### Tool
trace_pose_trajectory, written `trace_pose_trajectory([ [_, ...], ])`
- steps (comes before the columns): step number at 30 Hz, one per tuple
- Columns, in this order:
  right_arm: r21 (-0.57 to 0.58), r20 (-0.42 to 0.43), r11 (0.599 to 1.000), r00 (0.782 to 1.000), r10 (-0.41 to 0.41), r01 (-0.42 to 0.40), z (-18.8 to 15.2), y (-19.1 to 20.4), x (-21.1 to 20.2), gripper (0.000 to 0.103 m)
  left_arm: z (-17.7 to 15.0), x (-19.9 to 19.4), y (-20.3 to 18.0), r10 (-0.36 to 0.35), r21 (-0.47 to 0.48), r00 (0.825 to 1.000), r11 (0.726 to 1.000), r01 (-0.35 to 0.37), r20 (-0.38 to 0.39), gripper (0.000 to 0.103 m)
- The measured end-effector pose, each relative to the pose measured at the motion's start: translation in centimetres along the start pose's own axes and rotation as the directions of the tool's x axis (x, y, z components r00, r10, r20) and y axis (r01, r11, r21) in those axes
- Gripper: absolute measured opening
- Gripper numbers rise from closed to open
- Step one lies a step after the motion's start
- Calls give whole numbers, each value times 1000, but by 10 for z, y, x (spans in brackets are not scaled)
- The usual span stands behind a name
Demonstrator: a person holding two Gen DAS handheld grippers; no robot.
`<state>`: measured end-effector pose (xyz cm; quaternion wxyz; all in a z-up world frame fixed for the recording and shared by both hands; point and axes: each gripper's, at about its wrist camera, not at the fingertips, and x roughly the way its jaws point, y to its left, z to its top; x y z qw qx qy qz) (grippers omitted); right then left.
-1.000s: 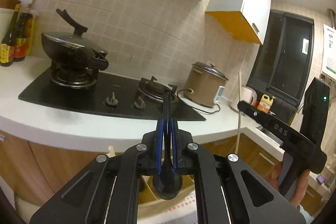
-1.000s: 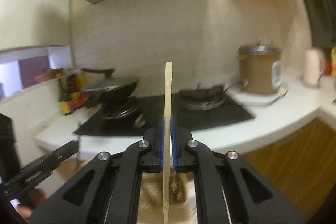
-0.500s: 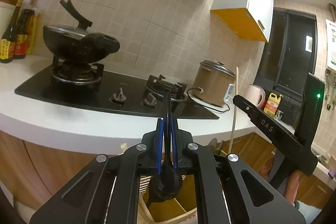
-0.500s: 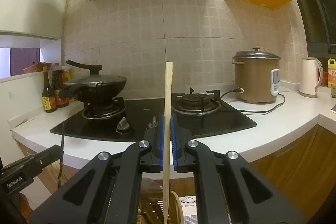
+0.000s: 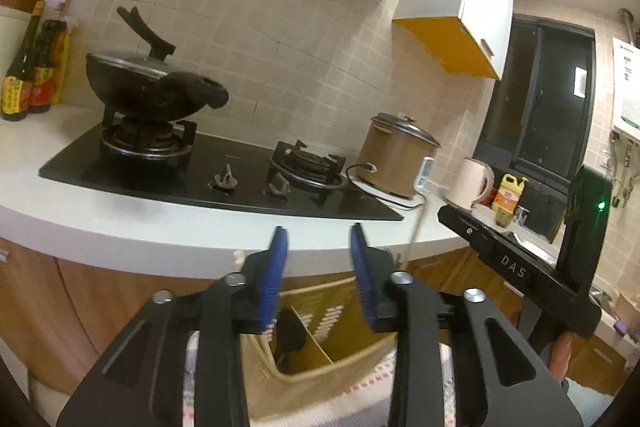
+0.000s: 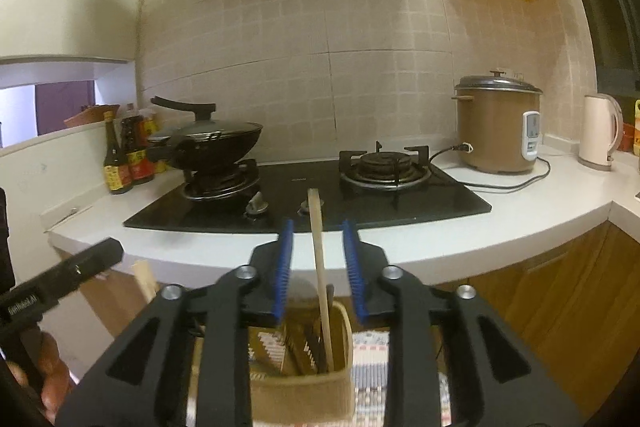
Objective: Organize utensils
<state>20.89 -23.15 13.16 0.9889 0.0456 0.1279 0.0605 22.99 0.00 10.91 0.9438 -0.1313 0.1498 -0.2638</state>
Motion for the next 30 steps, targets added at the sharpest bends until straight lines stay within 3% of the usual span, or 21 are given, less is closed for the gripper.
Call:
trace_pose_trajectory([
  [1, 10, -7, 1000, 1000, 6, -6, 1, -2, -9, 33, 2, -10, -3, -4, 0, 1000, 1000, 4, 0, 49],
  [3, 32, -4, 999, 1000, 12, -12, 3, -5, -29, 56, 5, -31, -10, 4, 11, 1000, 1000, -4, 3, 57],
  [6, 40, -13, 999, 1000, 25, -24, 1, -5, -60, 59, 5, -55, -20, 13, 27, 1000, 1000, -13, 1, 73],
  [10, 43, -67, 998, 996, 52, -50, -17, -1, -95, 65, -11, -90, -35, 33, 24, 999, 999, -33, -4, 85],
  [12, 33, -78, 998, 996, 47, -45, -31, 3, -112, 75, -26, -101, -40, 59, 22, 998, 998, -59, -13, 86],
  [17, -5, -89, 1000, 996, 16, -17, -77, 17, -144, 83, -70, -116, -56, 170, 56, 985, 984, -170, -9, 89],
  [19, -30, -71, 999, 997, -27, 25, -99, 24, -152, 87, -91, -119, -63, 230, 90, 973, 969, -230, 14, 90],
  [22, -61, -71, 996, 996, -62, 58, -124, 30, -153, 87, -119, -120, -74, 341, 146, 938, 926, -347, 67, 90],
  [26, -79, -78, 993, 993, -91, 85, -146, 32, -148, 87, -144, -118, -86, 396, 231, 912, 883, -409, 102, 91],
  [30, -72, -85, 992, 990, -109, 103, -156, 26, -142, 88, -153, -112, -84, 408, 223, 906, 878, -424, 116, 93],
])
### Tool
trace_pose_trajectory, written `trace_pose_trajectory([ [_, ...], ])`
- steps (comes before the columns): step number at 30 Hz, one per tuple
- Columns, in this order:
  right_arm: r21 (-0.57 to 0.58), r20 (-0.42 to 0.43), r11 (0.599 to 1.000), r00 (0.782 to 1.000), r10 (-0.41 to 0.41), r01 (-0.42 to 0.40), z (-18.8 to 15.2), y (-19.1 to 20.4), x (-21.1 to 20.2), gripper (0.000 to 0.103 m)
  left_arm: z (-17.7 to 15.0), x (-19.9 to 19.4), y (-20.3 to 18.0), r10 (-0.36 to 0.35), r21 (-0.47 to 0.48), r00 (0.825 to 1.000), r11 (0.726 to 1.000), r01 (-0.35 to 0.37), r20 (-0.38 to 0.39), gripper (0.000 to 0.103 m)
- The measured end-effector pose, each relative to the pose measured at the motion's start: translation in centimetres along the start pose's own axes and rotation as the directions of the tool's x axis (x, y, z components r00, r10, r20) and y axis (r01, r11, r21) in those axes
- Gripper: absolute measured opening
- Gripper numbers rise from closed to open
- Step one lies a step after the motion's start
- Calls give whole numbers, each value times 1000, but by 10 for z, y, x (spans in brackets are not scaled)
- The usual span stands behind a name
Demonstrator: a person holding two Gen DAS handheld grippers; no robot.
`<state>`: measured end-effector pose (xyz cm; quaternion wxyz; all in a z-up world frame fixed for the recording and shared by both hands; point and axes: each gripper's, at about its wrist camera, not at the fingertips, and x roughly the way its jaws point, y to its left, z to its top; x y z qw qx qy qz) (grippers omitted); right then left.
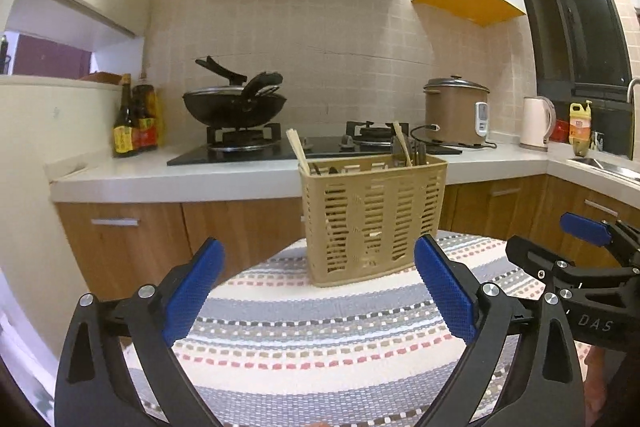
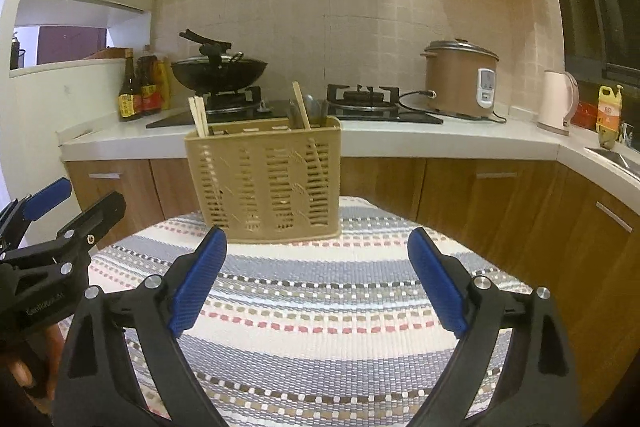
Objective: Organize utensils
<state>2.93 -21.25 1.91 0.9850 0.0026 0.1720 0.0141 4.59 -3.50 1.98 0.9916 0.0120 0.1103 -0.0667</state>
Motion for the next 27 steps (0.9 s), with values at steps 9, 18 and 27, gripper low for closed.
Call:
trace_pose_trajectory([
  [9, -41, -29, 999, 999, 17, -19, -10, 5, 10, 92, -8, 11, 4, 38, -6, 999, 999, -38, -19, 94],
  [18, -38, -73, 999, 997, 30, -33, -13, 5, 18, 93, -9, 15, 13, 34, -41, 998, 999, -36, -53, 94],
  [27, 11, -89, 1000, 996, 27, -26, -14, -6, 21, 93, -11, 16, 7, 28, -13, 998, 1000, -29, -61, 95],
])
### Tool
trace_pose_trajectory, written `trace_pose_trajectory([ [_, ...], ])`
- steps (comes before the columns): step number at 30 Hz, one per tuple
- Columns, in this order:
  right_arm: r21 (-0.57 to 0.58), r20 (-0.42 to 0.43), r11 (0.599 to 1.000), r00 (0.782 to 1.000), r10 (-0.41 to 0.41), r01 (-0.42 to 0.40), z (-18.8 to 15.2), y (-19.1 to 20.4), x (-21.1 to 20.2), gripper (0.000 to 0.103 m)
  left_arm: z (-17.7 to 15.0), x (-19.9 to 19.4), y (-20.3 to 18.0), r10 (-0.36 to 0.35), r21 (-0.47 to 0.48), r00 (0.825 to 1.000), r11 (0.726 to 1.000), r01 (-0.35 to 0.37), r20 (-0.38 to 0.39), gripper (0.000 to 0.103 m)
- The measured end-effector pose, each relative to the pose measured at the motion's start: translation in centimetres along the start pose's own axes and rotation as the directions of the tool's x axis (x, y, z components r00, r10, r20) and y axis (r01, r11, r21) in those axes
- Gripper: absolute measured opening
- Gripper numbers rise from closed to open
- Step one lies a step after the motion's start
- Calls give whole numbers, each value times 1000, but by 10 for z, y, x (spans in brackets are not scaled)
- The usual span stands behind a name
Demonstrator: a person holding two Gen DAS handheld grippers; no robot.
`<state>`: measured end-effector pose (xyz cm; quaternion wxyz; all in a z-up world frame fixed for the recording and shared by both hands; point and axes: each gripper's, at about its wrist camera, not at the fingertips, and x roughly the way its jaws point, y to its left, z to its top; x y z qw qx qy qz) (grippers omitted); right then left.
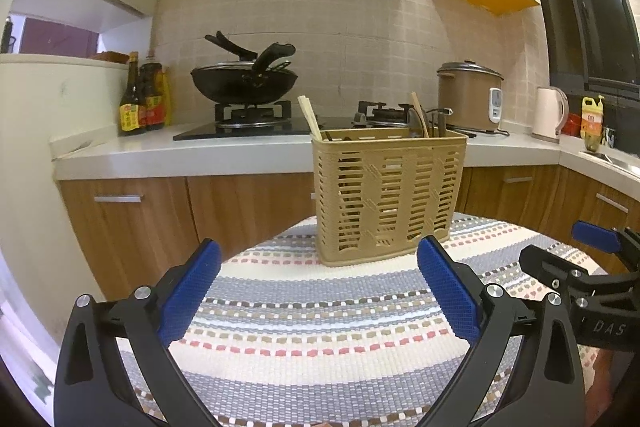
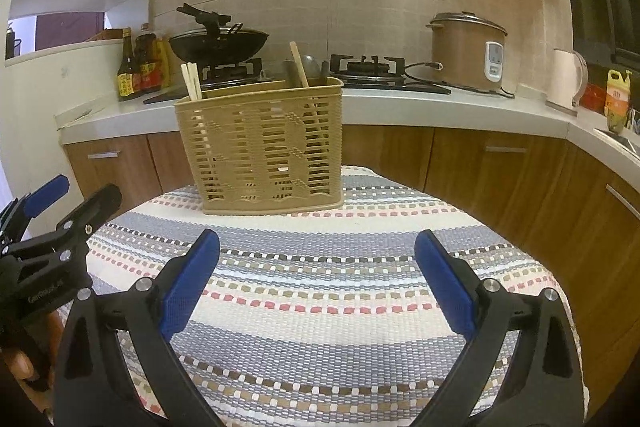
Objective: Organize utensils
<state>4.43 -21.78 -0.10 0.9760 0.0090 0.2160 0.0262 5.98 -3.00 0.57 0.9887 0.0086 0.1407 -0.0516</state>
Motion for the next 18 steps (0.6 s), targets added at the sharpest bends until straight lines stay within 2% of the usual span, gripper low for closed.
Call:
trace_pose_trajectory([
  [18, -9, -4, 1000, 1000, -16, 16, 0, 2, 1, 93, -1, -1, 0, -40, -12, 999, 999, 40, -27, 95],
])
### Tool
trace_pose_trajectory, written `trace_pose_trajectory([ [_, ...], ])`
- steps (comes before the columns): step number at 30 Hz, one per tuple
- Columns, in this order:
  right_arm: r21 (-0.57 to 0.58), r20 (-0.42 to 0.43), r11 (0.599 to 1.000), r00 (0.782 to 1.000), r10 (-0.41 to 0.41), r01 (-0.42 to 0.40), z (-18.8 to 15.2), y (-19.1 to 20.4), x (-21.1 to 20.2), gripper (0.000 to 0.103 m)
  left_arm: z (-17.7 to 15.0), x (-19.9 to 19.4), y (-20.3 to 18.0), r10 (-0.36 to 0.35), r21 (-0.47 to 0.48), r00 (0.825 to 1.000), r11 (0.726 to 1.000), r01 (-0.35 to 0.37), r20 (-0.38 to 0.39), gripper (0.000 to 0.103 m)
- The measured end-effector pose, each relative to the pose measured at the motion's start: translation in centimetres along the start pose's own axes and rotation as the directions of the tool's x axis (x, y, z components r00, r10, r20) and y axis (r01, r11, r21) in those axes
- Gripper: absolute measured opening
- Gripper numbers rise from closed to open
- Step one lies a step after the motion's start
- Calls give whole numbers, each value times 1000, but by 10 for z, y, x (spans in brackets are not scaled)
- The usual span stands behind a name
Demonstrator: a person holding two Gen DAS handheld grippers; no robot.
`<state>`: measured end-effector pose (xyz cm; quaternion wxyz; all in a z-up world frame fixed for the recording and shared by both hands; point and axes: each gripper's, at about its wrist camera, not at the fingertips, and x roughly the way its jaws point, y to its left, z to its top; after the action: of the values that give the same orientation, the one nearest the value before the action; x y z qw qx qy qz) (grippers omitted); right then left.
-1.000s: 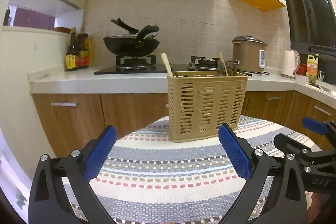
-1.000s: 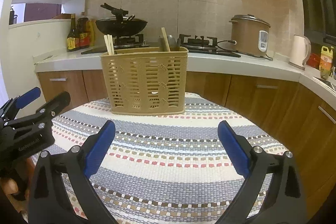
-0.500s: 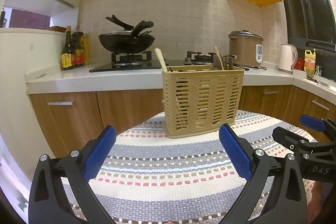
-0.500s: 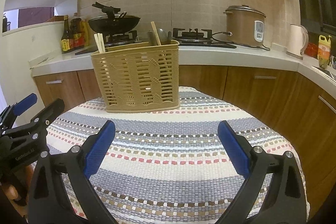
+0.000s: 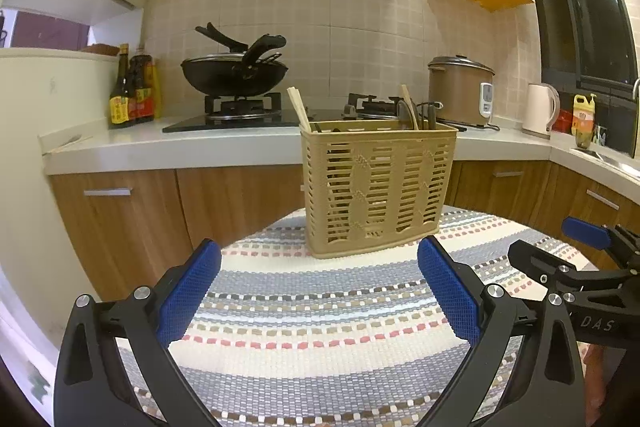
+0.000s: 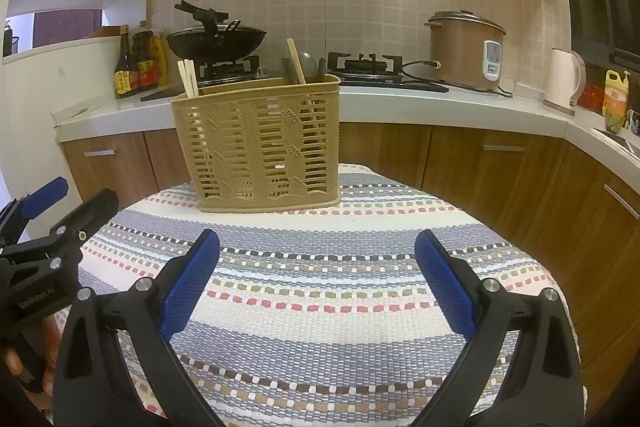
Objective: Organize utensils
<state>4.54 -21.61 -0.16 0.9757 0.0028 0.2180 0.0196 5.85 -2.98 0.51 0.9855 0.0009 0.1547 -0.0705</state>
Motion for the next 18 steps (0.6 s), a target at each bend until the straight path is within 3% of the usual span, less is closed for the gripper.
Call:
trace_pose_trajectory([
  [18, -9, 5, 1000, 1000, -1, 1, 0, 1, -2, 94, 1, 6, 9, -16, -59, 999, 998, 14, -38, 95],
])
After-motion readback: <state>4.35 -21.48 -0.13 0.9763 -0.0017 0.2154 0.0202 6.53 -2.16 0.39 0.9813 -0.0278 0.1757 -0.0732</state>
